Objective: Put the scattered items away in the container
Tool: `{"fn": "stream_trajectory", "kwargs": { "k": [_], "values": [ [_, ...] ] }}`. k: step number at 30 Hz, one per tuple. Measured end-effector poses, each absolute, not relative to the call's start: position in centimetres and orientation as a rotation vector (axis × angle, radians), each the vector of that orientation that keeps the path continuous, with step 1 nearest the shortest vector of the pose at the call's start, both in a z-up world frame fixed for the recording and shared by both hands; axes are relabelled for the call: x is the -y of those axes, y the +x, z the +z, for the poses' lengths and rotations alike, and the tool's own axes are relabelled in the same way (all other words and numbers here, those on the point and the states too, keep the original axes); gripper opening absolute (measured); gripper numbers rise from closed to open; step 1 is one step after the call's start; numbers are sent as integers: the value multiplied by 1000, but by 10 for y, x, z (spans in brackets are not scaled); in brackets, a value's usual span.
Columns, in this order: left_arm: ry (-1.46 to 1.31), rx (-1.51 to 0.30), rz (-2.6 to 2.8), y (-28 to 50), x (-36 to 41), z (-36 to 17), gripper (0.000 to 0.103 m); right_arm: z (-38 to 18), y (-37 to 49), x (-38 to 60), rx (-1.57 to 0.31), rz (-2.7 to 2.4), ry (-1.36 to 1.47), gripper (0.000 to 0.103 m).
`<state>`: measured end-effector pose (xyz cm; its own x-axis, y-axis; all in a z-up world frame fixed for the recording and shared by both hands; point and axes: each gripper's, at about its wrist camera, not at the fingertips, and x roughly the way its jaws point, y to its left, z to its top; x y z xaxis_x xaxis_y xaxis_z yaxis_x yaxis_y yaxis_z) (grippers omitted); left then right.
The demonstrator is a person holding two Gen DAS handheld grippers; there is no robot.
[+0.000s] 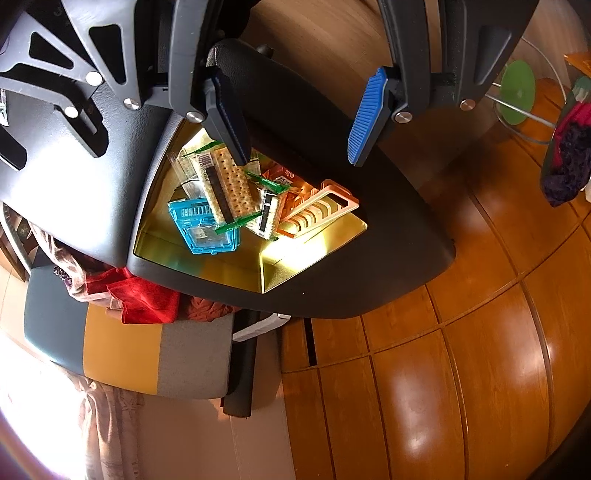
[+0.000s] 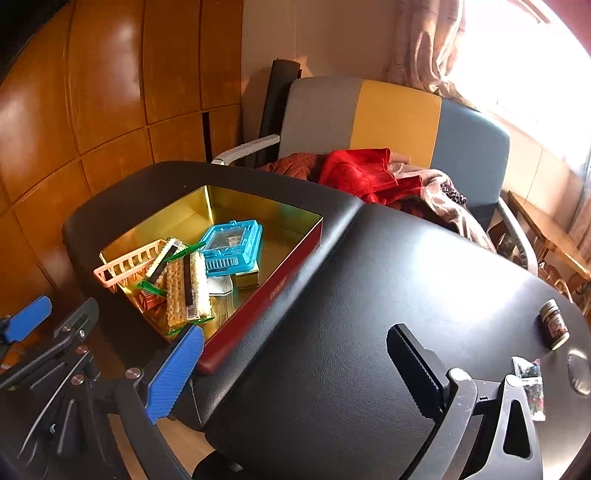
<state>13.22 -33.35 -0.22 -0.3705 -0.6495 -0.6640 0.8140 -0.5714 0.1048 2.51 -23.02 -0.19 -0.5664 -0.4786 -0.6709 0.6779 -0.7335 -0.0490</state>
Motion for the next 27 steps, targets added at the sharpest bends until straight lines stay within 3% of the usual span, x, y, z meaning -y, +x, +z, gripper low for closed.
{"fn": "stream_trajectory", "kwargs": {
  "k": [27],
  "values": [
    [882, -382, -2015, 129, 351, -12, 56, -8, 6, 239, -419, -2305, 873, 101]
  ]
}}
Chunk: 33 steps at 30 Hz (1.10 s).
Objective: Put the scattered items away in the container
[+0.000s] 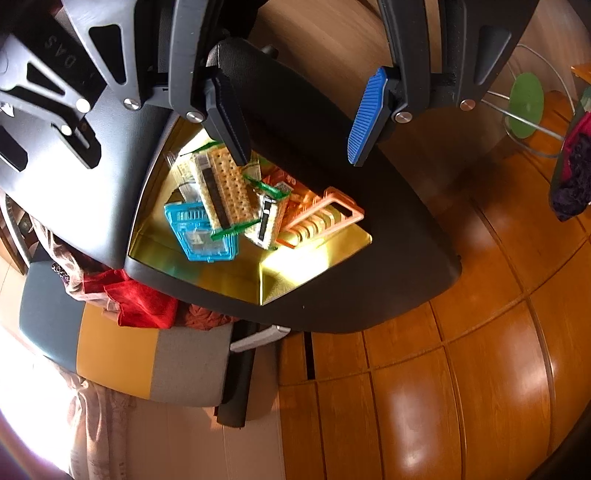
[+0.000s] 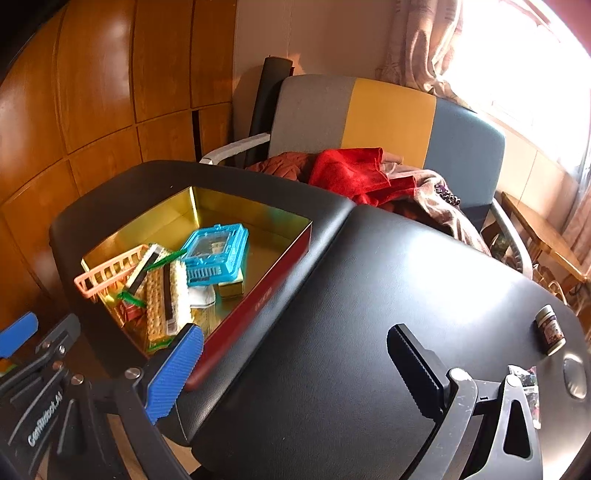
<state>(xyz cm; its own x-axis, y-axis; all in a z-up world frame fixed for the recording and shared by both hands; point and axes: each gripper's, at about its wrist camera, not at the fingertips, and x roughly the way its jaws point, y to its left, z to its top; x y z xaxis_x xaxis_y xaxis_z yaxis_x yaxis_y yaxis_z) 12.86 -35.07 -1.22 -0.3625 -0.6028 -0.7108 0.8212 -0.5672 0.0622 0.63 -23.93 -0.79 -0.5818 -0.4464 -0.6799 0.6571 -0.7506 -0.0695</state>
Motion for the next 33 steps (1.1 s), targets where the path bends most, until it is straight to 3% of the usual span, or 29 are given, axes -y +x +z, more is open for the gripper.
{"fn": "stream_trajectory", "kwargs": {
  "k": [33],
  "values": [
    [860, -390, -2016, 138, 343, -9, 54, -18, 25, 240, -428, -2243, 907, 101]
  ]
}}
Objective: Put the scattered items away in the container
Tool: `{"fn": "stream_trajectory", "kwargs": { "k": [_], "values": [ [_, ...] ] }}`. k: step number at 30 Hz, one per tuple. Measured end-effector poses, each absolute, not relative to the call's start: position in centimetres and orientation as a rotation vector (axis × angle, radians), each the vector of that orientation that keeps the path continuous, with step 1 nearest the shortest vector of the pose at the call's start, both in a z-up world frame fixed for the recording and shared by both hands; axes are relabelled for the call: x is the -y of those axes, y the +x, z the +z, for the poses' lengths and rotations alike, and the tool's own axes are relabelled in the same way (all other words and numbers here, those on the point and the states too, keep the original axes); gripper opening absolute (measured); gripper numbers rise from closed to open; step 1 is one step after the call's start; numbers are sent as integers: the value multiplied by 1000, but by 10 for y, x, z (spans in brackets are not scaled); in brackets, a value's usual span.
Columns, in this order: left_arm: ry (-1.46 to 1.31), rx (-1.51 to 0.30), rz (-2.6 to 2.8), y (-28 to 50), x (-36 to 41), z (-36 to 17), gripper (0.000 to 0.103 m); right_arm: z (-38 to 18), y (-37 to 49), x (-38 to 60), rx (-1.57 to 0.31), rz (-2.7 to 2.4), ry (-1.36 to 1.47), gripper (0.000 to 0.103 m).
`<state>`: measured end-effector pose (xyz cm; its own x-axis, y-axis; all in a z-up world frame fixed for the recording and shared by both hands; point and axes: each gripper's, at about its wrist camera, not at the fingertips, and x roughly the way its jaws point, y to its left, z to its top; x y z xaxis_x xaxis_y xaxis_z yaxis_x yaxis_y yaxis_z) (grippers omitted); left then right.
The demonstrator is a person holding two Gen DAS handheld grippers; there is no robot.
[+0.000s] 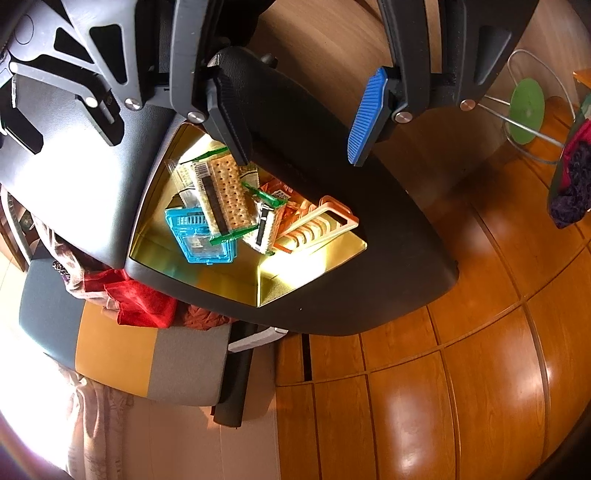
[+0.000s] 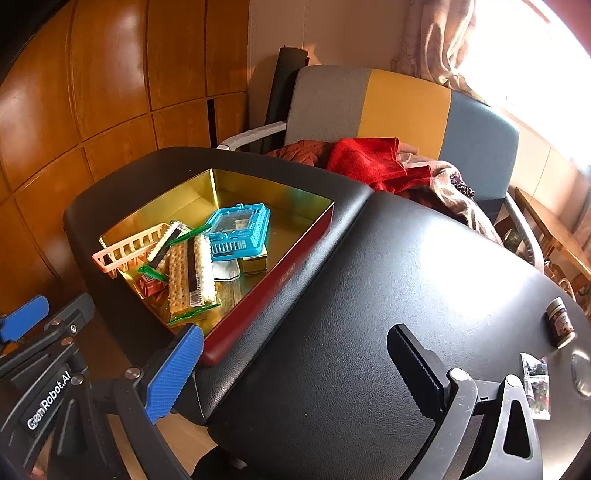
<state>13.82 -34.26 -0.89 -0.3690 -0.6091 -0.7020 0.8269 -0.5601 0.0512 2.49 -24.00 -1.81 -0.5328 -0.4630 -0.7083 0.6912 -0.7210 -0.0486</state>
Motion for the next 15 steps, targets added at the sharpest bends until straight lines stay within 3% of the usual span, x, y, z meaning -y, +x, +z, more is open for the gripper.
{"fn": "stream_trajectory", "kwargs": {
  "k": [7, 15],
  "values": [
    [812, -369, -2049, 136, 339, 0, 41, -20, 23, 241, -436, -2240, 911, 101],
    [829, -339, -2074, 130, 331, 0, 41, -19, 21, 240, -440, -2248, 910, 101]
  ]
}}
